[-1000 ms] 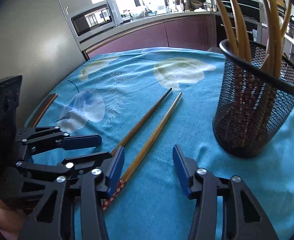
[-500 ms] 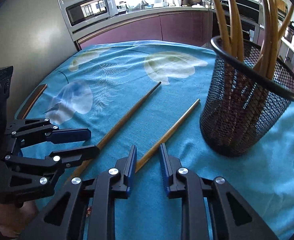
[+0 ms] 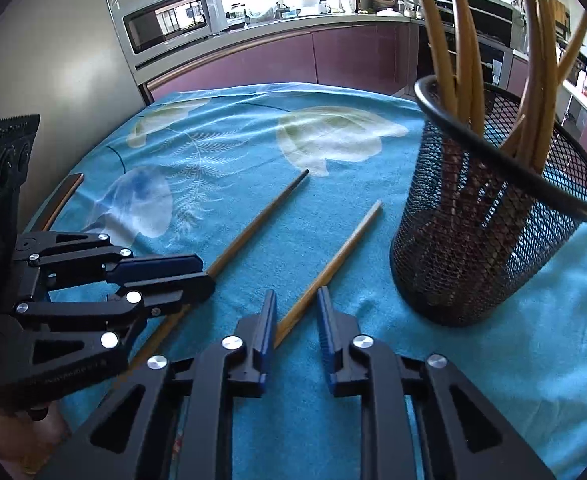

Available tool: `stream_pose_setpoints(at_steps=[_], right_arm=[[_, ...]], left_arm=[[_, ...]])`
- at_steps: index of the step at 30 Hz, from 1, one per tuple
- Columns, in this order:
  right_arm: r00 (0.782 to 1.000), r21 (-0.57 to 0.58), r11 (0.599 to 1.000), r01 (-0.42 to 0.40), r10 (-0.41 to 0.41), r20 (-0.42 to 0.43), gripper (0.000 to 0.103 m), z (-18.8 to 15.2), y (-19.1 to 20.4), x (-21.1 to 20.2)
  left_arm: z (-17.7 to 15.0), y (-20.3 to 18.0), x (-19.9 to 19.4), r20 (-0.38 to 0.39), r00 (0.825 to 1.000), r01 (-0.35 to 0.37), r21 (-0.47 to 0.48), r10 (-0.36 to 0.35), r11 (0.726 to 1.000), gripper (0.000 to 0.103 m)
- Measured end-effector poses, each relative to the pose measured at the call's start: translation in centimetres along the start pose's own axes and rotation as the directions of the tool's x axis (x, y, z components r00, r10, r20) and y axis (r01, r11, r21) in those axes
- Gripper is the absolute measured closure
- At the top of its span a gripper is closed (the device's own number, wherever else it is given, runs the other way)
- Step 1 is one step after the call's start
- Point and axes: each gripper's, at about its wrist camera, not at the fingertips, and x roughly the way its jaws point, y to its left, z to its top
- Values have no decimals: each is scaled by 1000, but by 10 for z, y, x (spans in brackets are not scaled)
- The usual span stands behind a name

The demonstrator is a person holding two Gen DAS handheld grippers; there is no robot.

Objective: Organize utensils
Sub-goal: 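Grasp a chopstick with the left gripper while the right gripper grasps the last one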

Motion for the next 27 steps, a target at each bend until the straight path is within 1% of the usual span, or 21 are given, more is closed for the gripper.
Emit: stream_pose_setpoints(at_steps=[2,5,11,12,13,15,21,23,27], right_arm=[[1000,-17,1000,3,-3,-11,90,-1,-1,-3],[999,-30,999,10,-11,-32,91,-4,-5,-5],[999,-24,999,31,-31,-15,90,-3,-5,-2],[1000,-19,999,29,-29,-9,91,-3,-5,-2],[1000,-6,1000,22,-22,-5,92,-3,-7,-2],[1000,23,1000,5,-6,4,98,-4,-11,-4],[998,70,997,-39,34,60,98,-11,-20,-19],[994,81,994,-77,70,88,98,-12,-23,-27],[985,72,991,-110,99,139,98,-12,-22,-42]], left_arm=[[-1,-1,0,2,1000,-5,-4,5,1000,93],[-2,-1,0,-1,1000,-1,-5,1,1000,93],[5,-1,6,-6,1000,-6,1,6,1000,92],[6,-1,8,-6,1000,-5,-1,5,1000,92],[7,-1,9,-6,1000,-9,-4,9,1000,93],[9,-2,9,-6,1000,-14,-11,13,1000,94],[6,-4,4,9,1000,-8,-33,8,999,95],[4,-5,-1,17,1000,3,-30,-2,1000,95],[3,-10,-13,37,999,30,-23,-29,999,95]])
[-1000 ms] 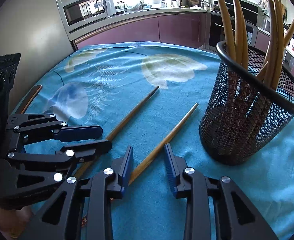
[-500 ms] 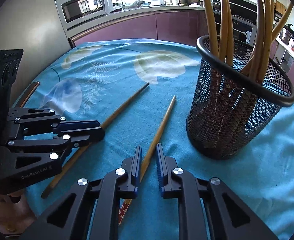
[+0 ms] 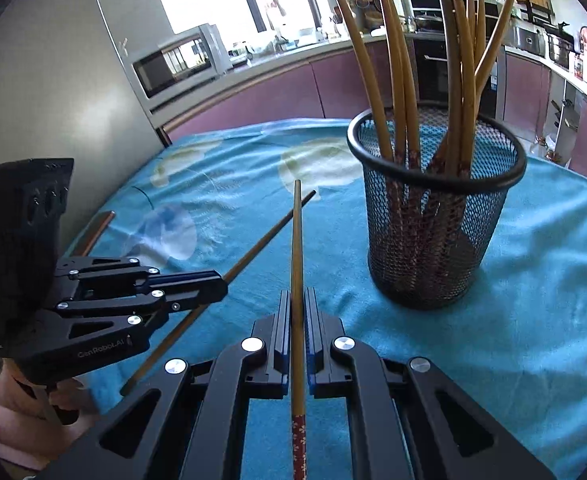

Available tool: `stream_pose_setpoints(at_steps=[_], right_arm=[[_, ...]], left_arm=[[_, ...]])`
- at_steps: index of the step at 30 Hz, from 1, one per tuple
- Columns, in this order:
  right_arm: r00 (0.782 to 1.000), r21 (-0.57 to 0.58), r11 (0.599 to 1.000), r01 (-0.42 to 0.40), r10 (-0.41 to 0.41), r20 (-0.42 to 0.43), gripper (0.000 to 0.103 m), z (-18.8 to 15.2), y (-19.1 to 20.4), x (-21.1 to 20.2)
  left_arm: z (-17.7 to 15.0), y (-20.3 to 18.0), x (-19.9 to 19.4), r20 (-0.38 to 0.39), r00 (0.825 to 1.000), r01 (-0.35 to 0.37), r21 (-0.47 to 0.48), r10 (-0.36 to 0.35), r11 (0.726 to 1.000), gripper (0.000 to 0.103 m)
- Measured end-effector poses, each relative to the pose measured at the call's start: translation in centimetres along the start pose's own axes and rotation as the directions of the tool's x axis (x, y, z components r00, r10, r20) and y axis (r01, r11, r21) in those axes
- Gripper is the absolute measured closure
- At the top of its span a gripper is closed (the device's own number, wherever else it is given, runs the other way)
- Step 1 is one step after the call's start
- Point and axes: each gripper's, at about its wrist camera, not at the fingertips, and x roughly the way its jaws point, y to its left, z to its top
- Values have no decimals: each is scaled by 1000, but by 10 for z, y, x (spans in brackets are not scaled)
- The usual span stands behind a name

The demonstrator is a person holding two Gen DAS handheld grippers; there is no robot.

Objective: Organize utensils

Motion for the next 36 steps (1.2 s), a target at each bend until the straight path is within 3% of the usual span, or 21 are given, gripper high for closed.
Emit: stream_pose_setpoints(at_steps=[13,36], right_arm=[[991,4,998,-61,60,119,98,1,10,-31],[973,35,995,-90,80,217,98,-5,-5,-59]], left_arm=[[9,-15,-37,81,992,94,5,-94,996,95],[19,-34,-63,155,975,157,40,-162,987,95]])
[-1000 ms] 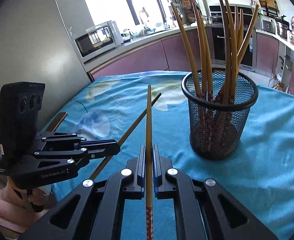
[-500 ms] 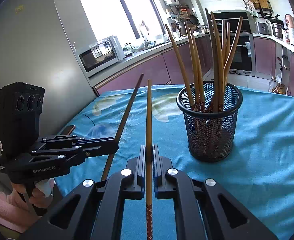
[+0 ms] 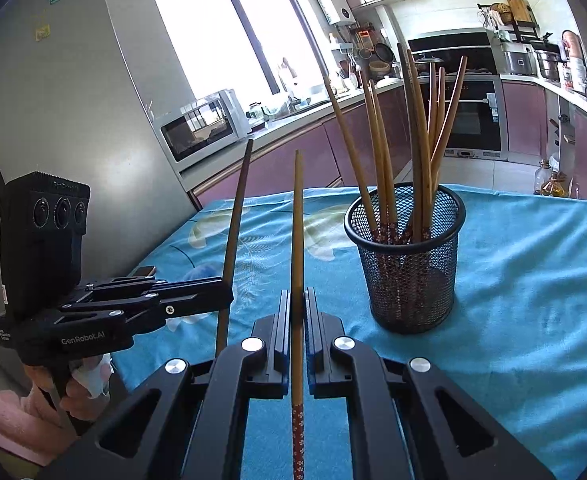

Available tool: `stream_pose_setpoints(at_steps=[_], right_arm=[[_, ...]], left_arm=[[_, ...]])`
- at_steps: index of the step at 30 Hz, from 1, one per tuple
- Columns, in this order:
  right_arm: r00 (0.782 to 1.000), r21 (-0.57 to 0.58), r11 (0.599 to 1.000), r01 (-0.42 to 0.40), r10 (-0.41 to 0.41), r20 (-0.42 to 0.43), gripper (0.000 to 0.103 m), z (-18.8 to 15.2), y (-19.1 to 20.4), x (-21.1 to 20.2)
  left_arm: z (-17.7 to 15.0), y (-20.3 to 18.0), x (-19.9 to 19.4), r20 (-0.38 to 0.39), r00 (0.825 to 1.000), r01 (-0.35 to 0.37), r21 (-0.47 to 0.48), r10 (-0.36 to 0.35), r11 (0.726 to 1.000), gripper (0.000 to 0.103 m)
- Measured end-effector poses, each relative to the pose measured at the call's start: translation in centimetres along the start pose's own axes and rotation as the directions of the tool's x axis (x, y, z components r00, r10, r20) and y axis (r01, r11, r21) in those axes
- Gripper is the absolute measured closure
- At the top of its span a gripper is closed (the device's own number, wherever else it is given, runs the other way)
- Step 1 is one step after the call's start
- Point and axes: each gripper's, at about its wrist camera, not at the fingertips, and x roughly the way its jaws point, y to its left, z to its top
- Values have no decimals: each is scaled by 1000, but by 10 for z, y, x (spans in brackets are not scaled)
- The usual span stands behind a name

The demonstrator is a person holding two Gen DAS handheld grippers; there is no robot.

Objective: Organize utensils

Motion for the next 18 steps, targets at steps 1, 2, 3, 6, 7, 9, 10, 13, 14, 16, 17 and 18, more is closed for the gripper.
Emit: stream_pose_setpoints(at_steps=[1,2,3,6,7,9,10,13,14,16,17,18], right_arm=[[1000,1,1000,1,-1,4,98,1,-1,-1],[1000,3,1000,0,-1,8,98,2,-2,-3],[1000,5,1000,0,0,13,98,3,-3,-4],[1000,6,1000,2,-2,26,98,5,-5,-9],[1000,6,1000,2,-2,29,98,5,-5,-11],[999,8,1000,2,-2,36,98,5,-6,-12],[999,8,1000,3,-3,39,98,6,-6,-12],[999,7,1000,3,-4,46,98,6,-7,-15],[999,6,1000,4,-4,48,98,7,-7,-15],[999,6,1000,3,-3,50,98,8,-7,-16],[999,5,1000,3,-3,52,98,8,-7,-17],[998,3,1000,3,-3,55,98,9,-7,-18]], left_arm=[[1,0,0,2,1000,1,2,-1,1000,95],[1,-1,0,5,1000,2,4,-2,1000,95],[2,-1,-1,8,1000,3,5,-3,1000,95],[4,-4,-3,17,1000,9,7,-9,1000,95],[5,-4,-3,19,1000,10,7,-10,1000,95],[6,-6,-4,24,1000,13,10,-13,1000,95],[6,-6,-4,25,1000,13,11,-13,1000,95],[8,-8,-4,25,1000,12,13,-12,1000,95],[8,-8,-4,25,1000,11,13,-12,1000,95],[8,-9,-3,24,1000,10,15,-11,1000,95],[9,-10,-3,24,1000,7,17,-8,1000,95],[10,-11,-3,24,1000,4,20,-5,1000,95]])
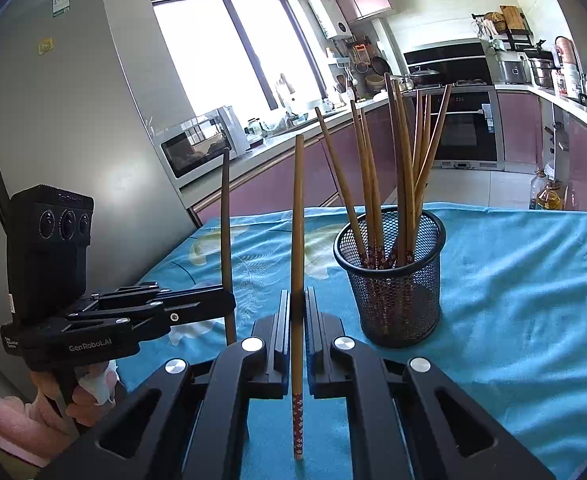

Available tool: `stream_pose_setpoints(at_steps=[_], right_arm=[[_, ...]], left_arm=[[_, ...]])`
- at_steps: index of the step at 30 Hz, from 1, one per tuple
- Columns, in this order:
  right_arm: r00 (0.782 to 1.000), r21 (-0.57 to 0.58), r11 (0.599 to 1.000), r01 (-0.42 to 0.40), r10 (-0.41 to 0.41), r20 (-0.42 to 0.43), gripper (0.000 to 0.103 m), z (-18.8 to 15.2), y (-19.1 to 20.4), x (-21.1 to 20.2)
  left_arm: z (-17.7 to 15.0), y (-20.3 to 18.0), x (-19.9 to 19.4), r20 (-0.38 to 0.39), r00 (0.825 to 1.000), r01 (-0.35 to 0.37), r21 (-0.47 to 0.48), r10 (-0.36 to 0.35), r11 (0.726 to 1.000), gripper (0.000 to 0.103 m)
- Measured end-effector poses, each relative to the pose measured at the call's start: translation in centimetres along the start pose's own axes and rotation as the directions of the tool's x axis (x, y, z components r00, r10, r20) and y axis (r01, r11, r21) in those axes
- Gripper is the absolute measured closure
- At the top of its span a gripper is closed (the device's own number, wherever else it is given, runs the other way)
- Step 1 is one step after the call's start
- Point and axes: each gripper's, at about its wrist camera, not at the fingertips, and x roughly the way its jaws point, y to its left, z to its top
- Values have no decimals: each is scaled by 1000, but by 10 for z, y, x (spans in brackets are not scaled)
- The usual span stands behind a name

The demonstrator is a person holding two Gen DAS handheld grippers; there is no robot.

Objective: Organize utensils

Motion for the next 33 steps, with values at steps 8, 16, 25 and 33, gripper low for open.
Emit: stream_pose_setpoints(at_steps=[8,16,25,33], right_arm=[[1000,-3,1000,6,-6,14,98,3,0,-5],[999,-6,1000,14,-14,30,98,7,-1,-12],[998,-8,1000,22,-22,53,98,12,-3,-18],[997,-11,999,34,-33,69,98,15,-3,-21]], left_arm=[[3,-5,3,1,1000,-3,13,3,1000,95],[6,-7,2,12,1000,4,23,-4,1000,95],[12,-9,-1,28,1000,12,29,-12,1000,95],[17,-15,-1,40,999,13,38,-14,999,95]])
